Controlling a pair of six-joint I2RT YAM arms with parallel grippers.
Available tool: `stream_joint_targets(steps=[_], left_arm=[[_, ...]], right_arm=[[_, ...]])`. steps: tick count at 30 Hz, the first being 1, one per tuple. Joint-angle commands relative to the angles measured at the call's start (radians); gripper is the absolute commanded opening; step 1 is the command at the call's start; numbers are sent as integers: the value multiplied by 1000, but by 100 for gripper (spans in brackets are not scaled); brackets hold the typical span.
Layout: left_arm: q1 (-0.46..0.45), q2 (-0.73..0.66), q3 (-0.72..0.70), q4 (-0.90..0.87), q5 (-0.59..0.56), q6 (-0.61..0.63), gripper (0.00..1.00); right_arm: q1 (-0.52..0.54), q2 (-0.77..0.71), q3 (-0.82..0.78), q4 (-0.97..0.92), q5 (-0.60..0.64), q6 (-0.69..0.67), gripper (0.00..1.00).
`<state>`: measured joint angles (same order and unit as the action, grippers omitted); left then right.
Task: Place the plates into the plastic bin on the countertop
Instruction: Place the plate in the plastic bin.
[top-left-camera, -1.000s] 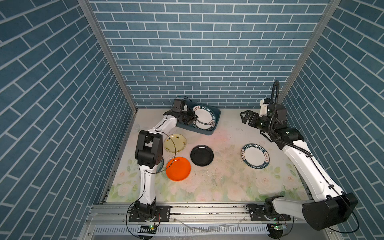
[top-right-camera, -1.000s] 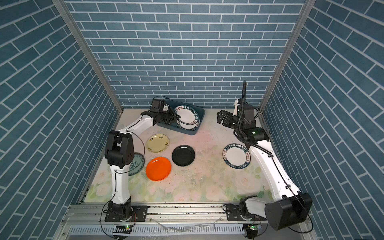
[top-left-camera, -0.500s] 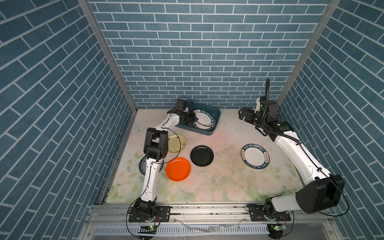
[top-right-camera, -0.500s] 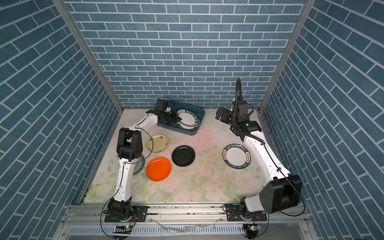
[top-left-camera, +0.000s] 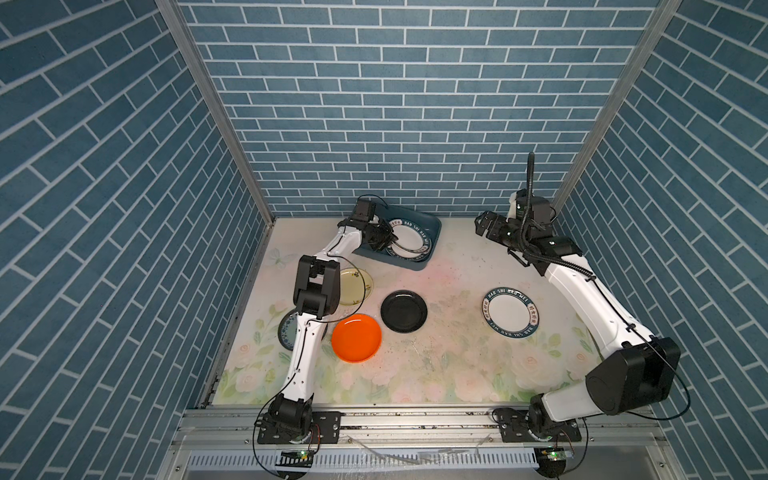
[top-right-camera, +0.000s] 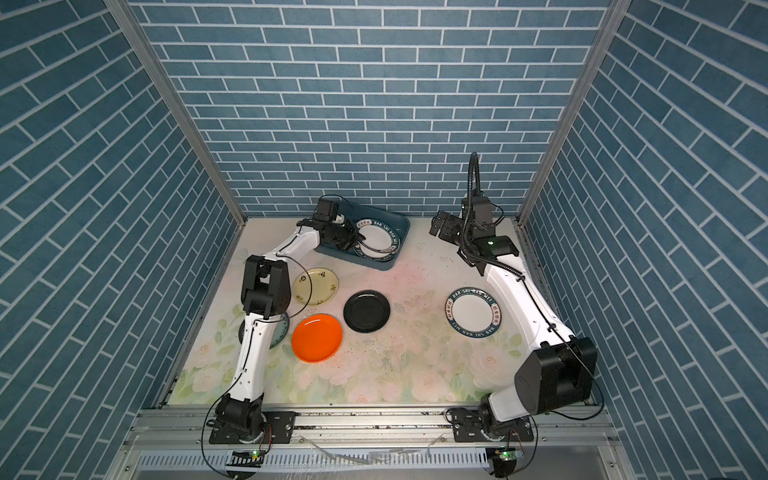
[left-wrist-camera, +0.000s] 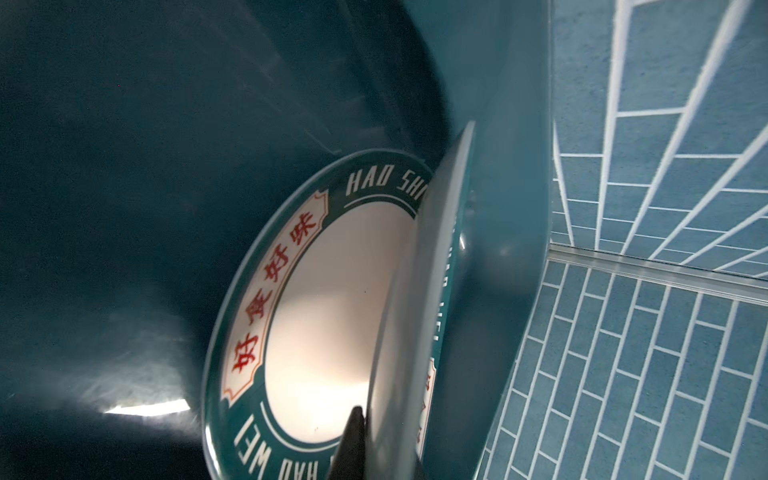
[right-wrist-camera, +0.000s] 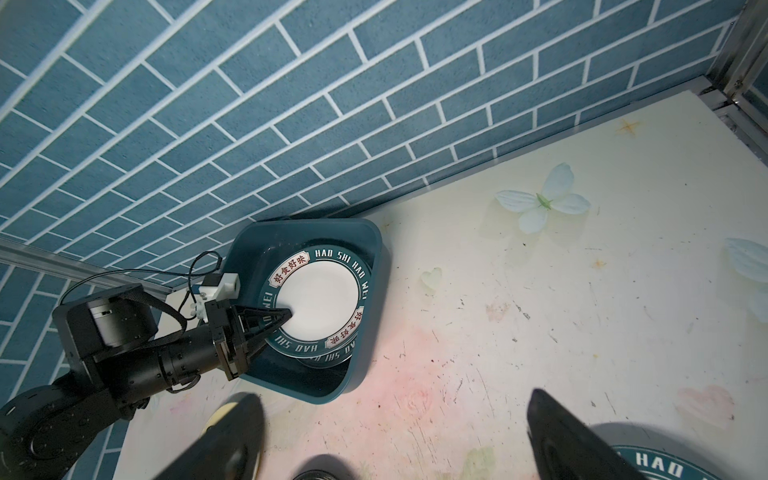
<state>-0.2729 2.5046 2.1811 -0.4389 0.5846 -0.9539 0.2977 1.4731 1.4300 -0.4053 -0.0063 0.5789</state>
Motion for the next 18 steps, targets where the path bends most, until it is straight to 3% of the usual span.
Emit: stream_joint_targets(steps=[1,7,18], left_arm=[[-12,17,47,-34,-1,7,17],[-12,12,74,-111,-23,32,43],[-12,13,196,-316,-144,98,64]], right_arm=[[-5,10,24,-16,24,-4,98],[-11,18,30,-15,12,-8,98],[-14,26,28,-9,-7,-20,98]])
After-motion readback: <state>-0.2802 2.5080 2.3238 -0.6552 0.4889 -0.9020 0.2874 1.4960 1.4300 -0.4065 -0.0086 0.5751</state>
